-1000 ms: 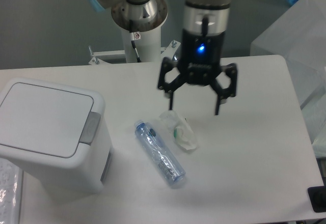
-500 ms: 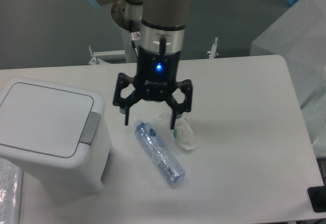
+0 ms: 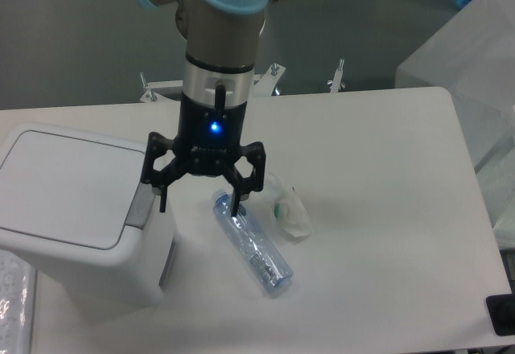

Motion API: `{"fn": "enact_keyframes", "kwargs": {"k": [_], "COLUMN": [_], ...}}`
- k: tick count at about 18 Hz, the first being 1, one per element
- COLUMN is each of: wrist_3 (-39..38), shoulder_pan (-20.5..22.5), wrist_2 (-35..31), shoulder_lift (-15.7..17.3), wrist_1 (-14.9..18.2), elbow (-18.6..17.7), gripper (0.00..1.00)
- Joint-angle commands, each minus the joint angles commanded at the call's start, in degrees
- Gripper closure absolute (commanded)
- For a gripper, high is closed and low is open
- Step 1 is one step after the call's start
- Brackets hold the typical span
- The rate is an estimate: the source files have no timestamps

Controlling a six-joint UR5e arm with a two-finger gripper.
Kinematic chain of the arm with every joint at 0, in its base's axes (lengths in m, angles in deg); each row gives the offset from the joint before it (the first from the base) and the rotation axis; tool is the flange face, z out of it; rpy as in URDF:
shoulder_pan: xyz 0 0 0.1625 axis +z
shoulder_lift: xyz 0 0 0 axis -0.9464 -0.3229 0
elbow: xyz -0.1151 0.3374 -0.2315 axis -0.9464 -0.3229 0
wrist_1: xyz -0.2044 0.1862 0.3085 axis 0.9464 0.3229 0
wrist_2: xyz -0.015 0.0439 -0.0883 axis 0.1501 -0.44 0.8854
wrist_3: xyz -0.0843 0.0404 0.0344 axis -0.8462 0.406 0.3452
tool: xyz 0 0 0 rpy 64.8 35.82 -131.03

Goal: Open the trash can
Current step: 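Press the gripper down on the trash can's grey lid button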

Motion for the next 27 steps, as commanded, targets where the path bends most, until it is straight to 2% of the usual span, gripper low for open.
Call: {"fn": "enact_keyframes", "kwargs": {"k": [5,27], "wrist_3": [-0.09,-0.09], "shoulder_pan": [-0.26,-0.70], "wrist_2": [-0.09,-0.09], "shoulder_lift": [0.17,0.09], "wrist_1": [-1.67,-2.29], "elbow": [-2.37,-3.43], "gripper": [0.00,0.00]}}
